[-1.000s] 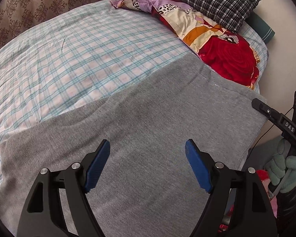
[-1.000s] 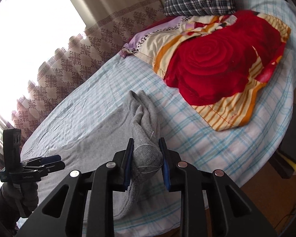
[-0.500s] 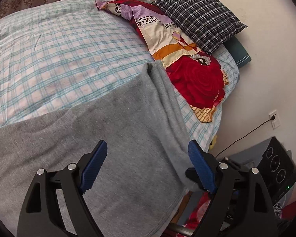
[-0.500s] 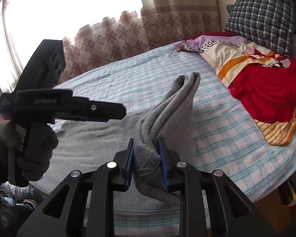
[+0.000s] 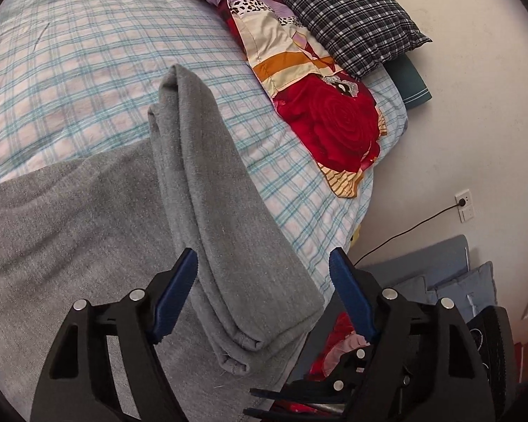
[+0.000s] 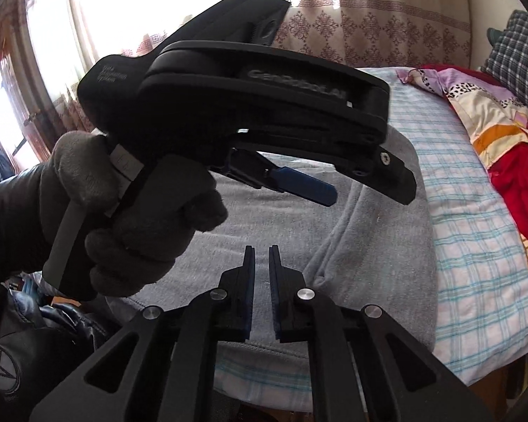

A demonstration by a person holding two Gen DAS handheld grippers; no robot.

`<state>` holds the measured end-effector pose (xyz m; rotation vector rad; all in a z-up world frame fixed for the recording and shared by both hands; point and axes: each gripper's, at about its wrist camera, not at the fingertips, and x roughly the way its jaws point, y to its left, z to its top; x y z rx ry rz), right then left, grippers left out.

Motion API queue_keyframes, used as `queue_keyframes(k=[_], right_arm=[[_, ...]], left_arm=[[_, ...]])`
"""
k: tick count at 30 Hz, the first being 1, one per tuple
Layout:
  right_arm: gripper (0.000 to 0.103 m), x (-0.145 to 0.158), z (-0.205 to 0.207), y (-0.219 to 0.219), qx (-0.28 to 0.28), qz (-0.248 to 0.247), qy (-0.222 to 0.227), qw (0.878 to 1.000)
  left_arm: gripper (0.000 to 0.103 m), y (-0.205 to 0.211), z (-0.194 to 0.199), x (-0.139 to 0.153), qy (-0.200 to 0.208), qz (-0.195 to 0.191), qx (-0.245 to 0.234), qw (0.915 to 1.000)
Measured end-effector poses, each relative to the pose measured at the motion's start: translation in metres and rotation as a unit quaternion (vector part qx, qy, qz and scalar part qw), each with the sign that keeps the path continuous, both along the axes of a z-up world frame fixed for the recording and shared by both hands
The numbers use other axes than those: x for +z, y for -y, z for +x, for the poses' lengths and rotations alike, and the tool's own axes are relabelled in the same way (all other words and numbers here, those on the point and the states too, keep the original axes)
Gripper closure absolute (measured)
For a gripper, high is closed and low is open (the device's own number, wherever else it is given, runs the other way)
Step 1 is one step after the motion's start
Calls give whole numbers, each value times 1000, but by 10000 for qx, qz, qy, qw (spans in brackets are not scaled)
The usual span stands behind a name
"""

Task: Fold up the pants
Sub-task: 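Lift the grasped pants edge with the right gripper and fold it over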

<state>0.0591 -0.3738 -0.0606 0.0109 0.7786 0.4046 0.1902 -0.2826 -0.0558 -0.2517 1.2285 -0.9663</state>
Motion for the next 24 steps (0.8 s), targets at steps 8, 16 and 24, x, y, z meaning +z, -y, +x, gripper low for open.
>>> queue_keyframes(k=[8, 16, 24], right_arm=[[55, 7, -2, 42, -789, -14, -98, 9968], [47, -16, 6, 32, -270, -399, -436, 9979], [48, -38, 16, 19, -149, -845, -365, 9956]], left_arm=[[23, -16, 12, -19, -258, 206, 406, 9986], [21, -18, 13, -26, -216, 358, 413, 9983], [21, -15, 16, -29, -257, 370, 419, 9981]])
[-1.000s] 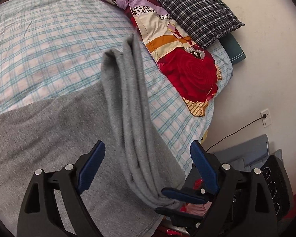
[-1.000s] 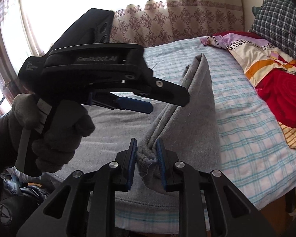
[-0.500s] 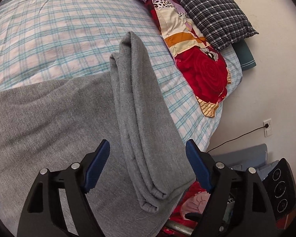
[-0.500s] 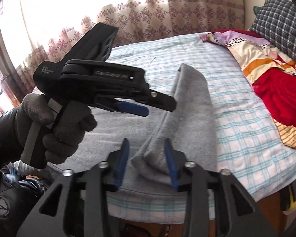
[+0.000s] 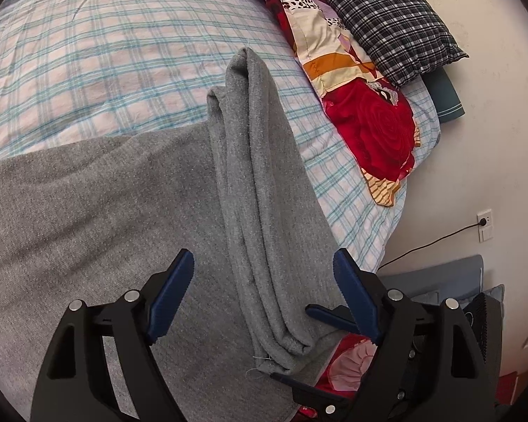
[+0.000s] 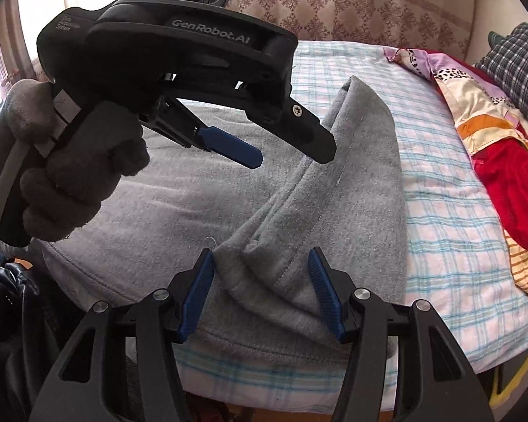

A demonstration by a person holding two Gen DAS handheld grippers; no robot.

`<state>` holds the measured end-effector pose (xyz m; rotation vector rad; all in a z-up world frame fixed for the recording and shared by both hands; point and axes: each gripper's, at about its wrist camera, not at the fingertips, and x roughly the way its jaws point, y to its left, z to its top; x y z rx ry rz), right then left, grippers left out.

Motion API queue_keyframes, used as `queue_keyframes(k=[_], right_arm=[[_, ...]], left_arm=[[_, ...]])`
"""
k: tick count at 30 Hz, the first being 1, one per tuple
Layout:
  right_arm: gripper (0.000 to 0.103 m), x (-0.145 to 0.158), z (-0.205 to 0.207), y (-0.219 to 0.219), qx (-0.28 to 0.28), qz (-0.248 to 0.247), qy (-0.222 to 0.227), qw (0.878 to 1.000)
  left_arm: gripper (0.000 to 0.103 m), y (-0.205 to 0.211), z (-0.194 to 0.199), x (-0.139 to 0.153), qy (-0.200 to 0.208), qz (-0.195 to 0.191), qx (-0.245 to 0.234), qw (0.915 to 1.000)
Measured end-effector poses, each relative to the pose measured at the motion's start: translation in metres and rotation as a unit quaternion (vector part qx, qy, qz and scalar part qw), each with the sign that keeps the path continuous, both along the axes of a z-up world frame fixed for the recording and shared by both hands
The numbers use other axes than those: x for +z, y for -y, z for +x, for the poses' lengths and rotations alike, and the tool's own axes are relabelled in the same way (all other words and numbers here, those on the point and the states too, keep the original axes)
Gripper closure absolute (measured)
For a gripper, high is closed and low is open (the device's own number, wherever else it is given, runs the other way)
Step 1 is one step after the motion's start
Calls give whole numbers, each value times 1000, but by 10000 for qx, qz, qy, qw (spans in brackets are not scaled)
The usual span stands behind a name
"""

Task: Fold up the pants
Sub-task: 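Lift the grasped pants edge with the right gripper and fold it over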

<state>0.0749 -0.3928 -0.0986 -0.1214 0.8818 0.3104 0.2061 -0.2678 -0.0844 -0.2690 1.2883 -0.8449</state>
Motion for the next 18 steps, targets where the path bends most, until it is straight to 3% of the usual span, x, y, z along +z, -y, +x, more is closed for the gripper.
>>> queue_keyframes(k=[2, 4, 18], right_arm=[[60, -1, 1, 0, 81, -44, 58, 9999], [82, 0, 1, 1, 151, 112, 28, 9998], [86, 39, -13, 7, 240, 834, 286, 9958]], left_arm=[[21, 2, 1, -1, -13, 9, -7, 10000], [21, 4, 2, -3, -58, -10, -13, 10000], [21, 16, 5, -12, -510, -360, -23, 9980]])
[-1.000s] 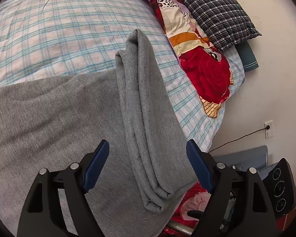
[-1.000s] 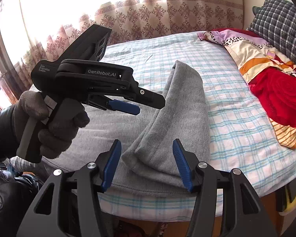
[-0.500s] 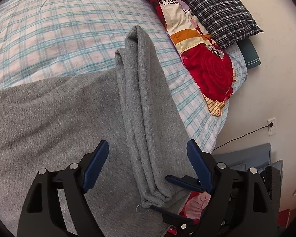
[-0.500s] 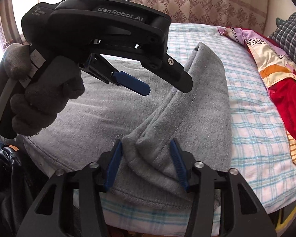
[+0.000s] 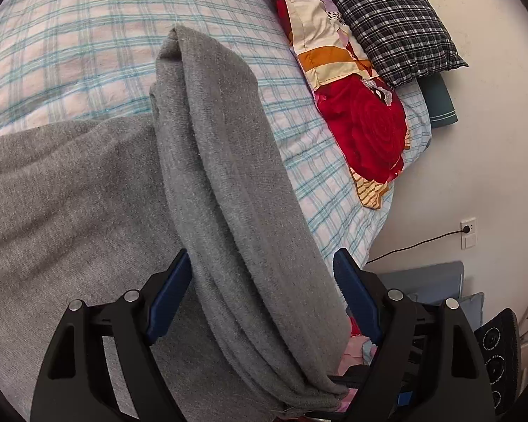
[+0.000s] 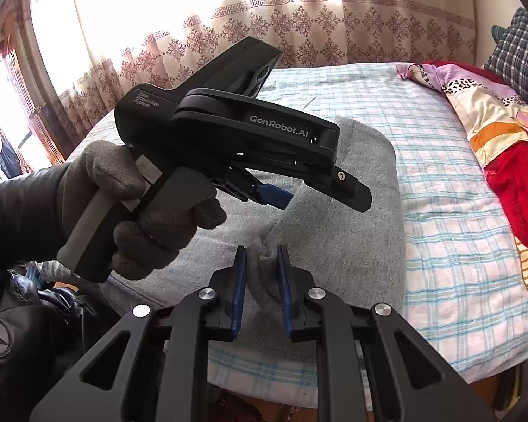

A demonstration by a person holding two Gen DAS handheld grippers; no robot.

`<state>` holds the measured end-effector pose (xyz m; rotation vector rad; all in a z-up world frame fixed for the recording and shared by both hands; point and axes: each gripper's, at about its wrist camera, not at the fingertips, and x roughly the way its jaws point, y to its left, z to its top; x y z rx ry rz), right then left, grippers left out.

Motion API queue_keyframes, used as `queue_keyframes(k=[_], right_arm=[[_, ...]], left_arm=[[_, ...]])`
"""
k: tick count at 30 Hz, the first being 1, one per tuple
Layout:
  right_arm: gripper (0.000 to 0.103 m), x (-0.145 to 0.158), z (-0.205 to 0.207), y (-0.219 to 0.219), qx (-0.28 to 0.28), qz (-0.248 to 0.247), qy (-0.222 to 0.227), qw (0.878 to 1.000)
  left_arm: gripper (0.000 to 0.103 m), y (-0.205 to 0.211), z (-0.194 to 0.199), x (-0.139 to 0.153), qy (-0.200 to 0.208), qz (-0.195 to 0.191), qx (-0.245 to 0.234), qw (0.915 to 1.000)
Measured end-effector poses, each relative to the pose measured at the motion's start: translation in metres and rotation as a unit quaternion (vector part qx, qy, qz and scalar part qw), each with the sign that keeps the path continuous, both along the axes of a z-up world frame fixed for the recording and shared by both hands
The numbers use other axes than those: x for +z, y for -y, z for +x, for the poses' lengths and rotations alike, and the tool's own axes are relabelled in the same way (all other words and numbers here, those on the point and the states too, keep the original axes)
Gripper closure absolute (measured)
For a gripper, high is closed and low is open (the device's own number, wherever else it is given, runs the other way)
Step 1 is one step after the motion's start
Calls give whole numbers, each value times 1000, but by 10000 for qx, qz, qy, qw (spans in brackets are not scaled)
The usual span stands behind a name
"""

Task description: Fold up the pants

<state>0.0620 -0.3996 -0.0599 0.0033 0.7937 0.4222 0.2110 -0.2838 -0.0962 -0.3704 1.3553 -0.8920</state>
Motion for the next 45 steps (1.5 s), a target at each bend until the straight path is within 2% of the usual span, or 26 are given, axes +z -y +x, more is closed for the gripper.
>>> queue_keyframes(k=[2, 4, 6, 7, 12, 15, 18, 22, 26, 30, 33, 35, 37, 38, 41, 42, 45], right_arm=[[86, 1, 1, -1, 31, 22, 14, 10000], [86, 2, -1, -3, 41, 38, 31, 10000], [86, 5, -3, -6, 70, 79, 59, 9999], [86, 8, -4, -7, 91, 136, 74, 9998], [86, 21, -7, -24, 414, 243, 218, 9986], [86, 26, -7, -36, 665, 375, 223, 9968], [86, 26, -8, -56, 943, 491, 150, 9942], [86, 14, -4, -86, 1267, 480, -56, 9908], [86, -7, 5, -113, 1469, 342, -397, 9878], [86, -20, 10, -127, 1521, 206, -567, 9865], [85, -28, 17, -131, 1486, 189, -767, 9857], [80, -33, 22, -131, 1417, 206, -968, 9850], [69, -32, 22, -126, 1283, 220, -1029, 9861], [69, -28, 22, -121, 1228, 283, -1014, 9868], [64, -12, 18, -91, 891, 530, -912, 9904], [61, -6, 16, -77, 690, 568, -838, 9925], [61, 7, 9, -26, -59, 636, -692, 9956]], left_arm=[[25, -2, -1, 1, 41, -57, 48, 10000], [64, -7, -1, 3, 109, -27, 141, 9998], [81, -16, 1, 4, 70, -150, 275, 9995], [84, -21, 0, 9, 135, -200, 334, 9992], [86, -45, -12, 42, 719, -240, 449, 9961], [86, -65, -22, 61, 1171, 42, 497, 9919], [86, -93, -33, 66, 1346, 253, 648, 9885], [86, -129, -45, 57, 1433, 529, 827, 9848], [86, -149, -54, 38, 1551, 910, 893, 9796], [86, -167, -56, 20, 1440, 908, 1026, 9800], [86, -174, -55, 9, 1364, 880, 1057, 9811], [86, -174, -55, 2, 1326, 923, 1039, 9814], [85, -172, -56, -3, 1329, 981, 1007, 9811], [85, -172, -57, -5, 1344, 1013, 994, 9807], [81, -174, -58, -9, 1308, 1015, 1035, 9807], [79, -176, -57, -10, 1272, 997, 1058, 9812], [75, -179, -58, -7, 1268, 1019, 1114, 9804]])
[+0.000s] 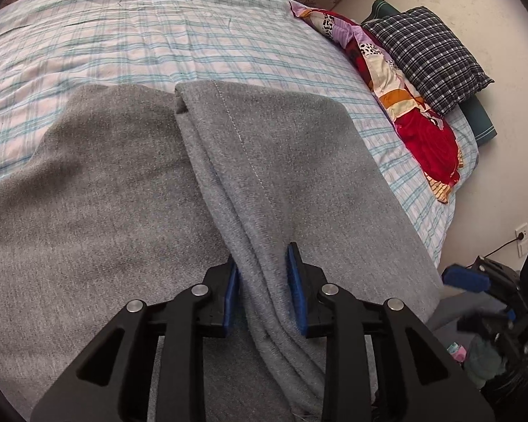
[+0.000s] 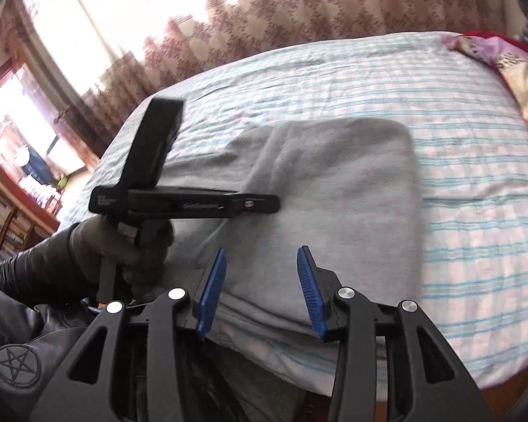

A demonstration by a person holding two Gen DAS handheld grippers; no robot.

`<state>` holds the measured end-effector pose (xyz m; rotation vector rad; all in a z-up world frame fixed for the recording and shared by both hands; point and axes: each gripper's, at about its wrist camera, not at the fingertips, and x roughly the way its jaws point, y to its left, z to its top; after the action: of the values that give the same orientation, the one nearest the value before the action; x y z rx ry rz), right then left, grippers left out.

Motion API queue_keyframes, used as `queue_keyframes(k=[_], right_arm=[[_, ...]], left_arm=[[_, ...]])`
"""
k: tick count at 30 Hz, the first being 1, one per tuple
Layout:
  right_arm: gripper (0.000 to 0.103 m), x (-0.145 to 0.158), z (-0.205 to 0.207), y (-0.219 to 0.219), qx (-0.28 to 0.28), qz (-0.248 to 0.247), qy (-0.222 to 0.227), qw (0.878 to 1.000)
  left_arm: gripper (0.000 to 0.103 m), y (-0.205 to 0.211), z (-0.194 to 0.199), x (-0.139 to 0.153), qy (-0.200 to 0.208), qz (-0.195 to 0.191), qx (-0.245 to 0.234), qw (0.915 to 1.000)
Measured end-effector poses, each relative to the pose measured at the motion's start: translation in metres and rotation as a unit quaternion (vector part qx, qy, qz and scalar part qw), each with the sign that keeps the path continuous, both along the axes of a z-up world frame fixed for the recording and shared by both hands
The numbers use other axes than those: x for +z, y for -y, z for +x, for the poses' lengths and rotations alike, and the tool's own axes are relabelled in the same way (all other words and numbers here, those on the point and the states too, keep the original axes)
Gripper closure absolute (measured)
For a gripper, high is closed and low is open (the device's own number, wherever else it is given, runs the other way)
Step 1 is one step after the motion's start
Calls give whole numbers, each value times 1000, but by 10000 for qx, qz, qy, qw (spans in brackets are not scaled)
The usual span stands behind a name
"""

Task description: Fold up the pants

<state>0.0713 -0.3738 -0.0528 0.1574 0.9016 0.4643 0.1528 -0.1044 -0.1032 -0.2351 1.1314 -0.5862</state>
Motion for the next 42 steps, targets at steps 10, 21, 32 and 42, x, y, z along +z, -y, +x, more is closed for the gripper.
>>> queue_keyframes(k=[10, 21, 32, 42], right_arm=[[59, -15, -15, 66, -1099, -234, -648, 9916], [59, -52, -15, 41, -989, -897, -1200, 9837], [57, -2, -11, 50, -917, -670, -455, 9925], [57, -16, 122, 0, -447, -217, -144, 9987]], left_arm=[[64, 16, -38, 60, 1123, 768, -278, 9903], [57, 55, -67, 25, 793, 920, -1139, 9860], [57, 50, -68, 15, 730, 867, -1322, 9847], [57, 48, -73, 14, 858, 855, -1306, 9840]])
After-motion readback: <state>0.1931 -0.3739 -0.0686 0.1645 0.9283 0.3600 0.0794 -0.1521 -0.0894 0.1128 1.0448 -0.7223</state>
